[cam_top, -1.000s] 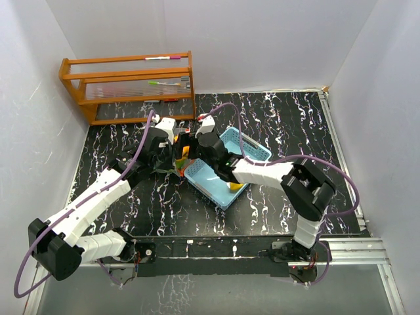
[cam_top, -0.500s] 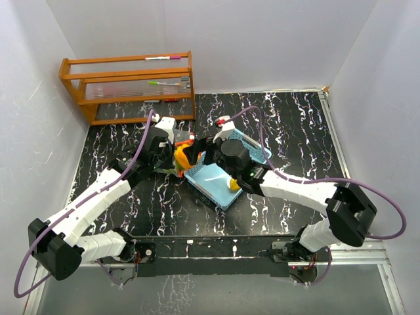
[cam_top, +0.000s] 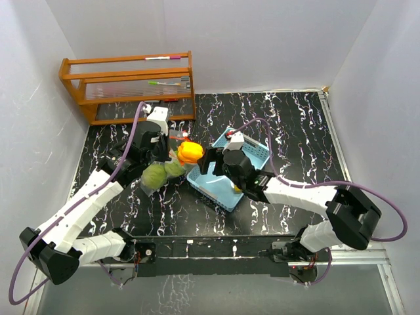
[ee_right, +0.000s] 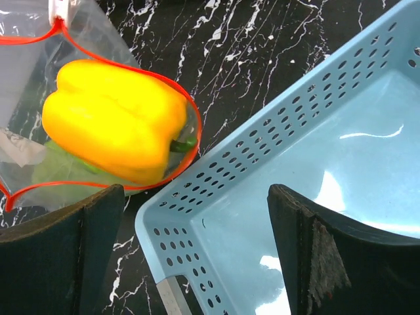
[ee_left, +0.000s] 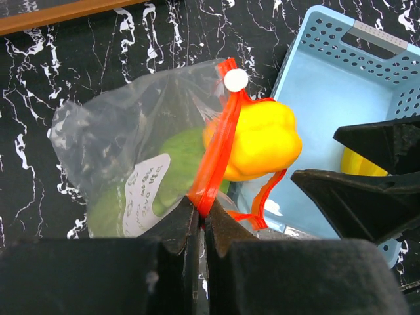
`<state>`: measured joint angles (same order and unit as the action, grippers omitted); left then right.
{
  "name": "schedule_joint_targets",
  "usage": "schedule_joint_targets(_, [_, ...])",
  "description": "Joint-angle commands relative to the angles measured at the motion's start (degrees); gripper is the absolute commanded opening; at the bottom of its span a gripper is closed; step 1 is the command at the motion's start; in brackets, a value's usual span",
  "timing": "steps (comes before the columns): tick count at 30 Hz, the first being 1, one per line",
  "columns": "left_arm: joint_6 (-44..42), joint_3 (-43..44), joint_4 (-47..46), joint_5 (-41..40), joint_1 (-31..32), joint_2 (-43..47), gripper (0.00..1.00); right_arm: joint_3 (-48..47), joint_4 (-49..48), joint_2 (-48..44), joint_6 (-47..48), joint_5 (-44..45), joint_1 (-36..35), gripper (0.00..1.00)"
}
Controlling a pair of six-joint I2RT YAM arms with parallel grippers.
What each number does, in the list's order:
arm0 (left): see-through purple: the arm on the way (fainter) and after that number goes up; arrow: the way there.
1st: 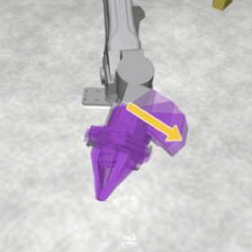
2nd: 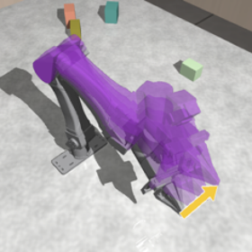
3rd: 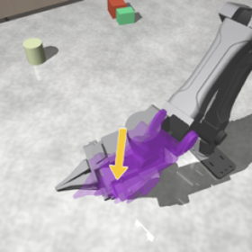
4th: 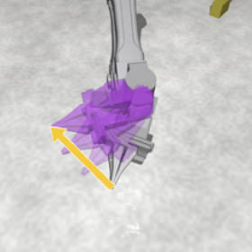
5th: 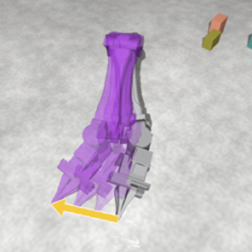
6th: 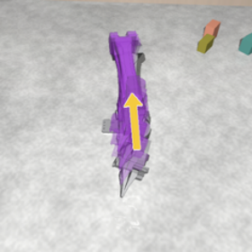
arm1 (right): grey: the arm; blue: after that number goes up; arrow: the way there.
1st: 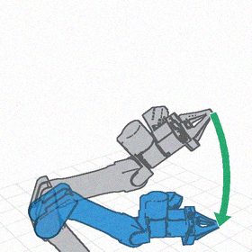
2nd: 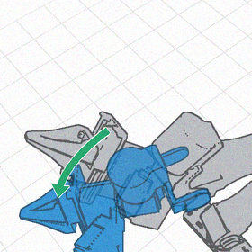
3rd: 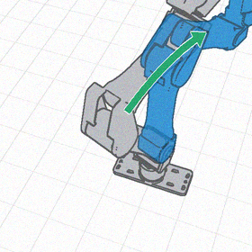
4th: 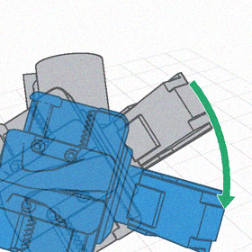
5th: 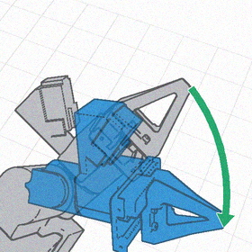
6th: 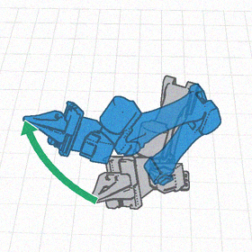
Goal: Place the food in the zip-top bag and seal the zipper
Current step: Place the fake vegetable in the zipper food storage bag.
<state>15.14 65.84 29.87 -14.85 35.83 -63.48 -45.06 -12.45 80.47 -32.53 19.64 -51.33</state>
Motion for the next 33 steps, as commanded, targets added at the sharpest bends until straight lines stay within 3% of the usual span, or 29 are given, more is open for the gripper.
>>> schedule_joint_targets(1, [-0.6, 2.3, -0.8, -1.2, -0.1, 2.4, 0.0, 2.6, -7.9, -3.9, -2.2, -1.1, 0.9, 0.91])
schedule_joint_targets(5, [-0.4, 1.7, -1.3, -1.0, 0.0, 2.5, 0.0, 2.6, -10.3, -3.2, -2.1, -2.9, 1.1, 0.85])
schedule_joint_targets(14, [-0.5, 1.4, -1.9, -1.0, 0.0, 3.3, 0.0, 0.2, -11.8, -0.1, -5.6, -7.8, 1.3, 0.84])
schedule_joint_targets(20, [0.0, 0.7, -2.5, 0.2, -0.1, 3.2, 0.0, -3.9, -13.2, 6.2, -6.9, -9.9, 1.3, 0.82])
schedule_joint_targets(28, [0.5, -0.6, -3.1, 1.0, 0.0, 3.5, 0.0, -12.6, -19.1, 12.8, -6.0, -19.9, 1.3, 0.73])
schedule_joint_targets(33, [1.4, -1.6, -3.3, 2.6, -0.1, 3.6, 0.0, -18.7, -19.5, 16.2, -6.7, -21.8, 1.4, 0.68])
